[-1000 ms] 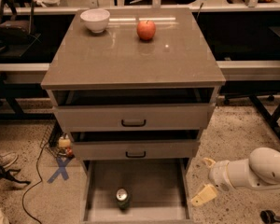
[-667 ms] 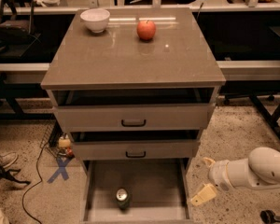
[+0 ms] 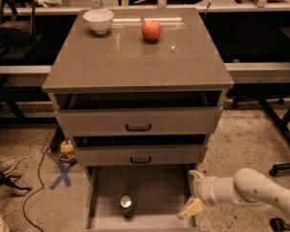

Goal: Pick green can from bottom drawer and place on counter

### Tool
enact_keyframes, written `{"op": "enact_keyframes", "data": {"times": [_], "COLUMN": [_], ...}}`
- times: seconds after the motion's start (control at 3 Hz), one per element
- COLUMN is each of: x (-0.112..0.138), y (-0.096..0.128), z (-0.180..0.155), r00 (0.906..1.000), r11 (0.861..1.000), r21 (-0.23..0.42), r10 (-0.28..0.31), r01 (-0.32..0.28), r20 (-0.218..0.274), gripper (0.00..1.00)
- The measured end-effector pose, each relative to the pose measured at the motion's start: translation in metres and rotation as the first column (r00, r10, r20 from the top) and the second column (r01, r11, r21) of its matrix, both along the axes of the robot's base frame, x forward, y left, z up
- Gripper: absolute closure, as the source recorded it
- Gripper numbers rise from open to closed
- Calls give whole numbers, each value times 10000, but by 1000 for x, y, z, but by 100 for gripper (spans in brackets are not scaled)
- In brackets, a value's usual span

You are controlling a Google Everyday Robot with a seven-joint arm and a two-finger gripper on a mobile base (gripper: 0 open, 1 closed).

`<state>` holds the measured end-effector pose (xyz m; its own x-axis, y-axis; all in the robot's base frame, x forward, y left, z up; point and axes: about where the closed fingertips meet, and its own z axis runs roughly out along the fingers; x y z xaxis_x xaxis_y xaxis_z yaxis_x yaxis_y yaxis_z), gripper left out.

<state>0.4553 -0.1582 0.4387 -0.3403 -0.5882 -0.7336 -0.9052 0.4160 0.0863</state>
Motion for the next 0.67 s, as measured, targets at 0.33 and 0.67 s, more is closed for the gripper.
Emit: {"op": "enact_keyframes", "data": {"times": [0.33, 0.67], "x": [8, 1], "y": [28, 74], "z": [-59, -122], "r00": [9975, 9940], "r11": [9982, 9867], "r21": [519, 1326], "r10": [277, 849], "r01": [-310, -935], "r20": [648, 696], "gripper": [0, 0]}}
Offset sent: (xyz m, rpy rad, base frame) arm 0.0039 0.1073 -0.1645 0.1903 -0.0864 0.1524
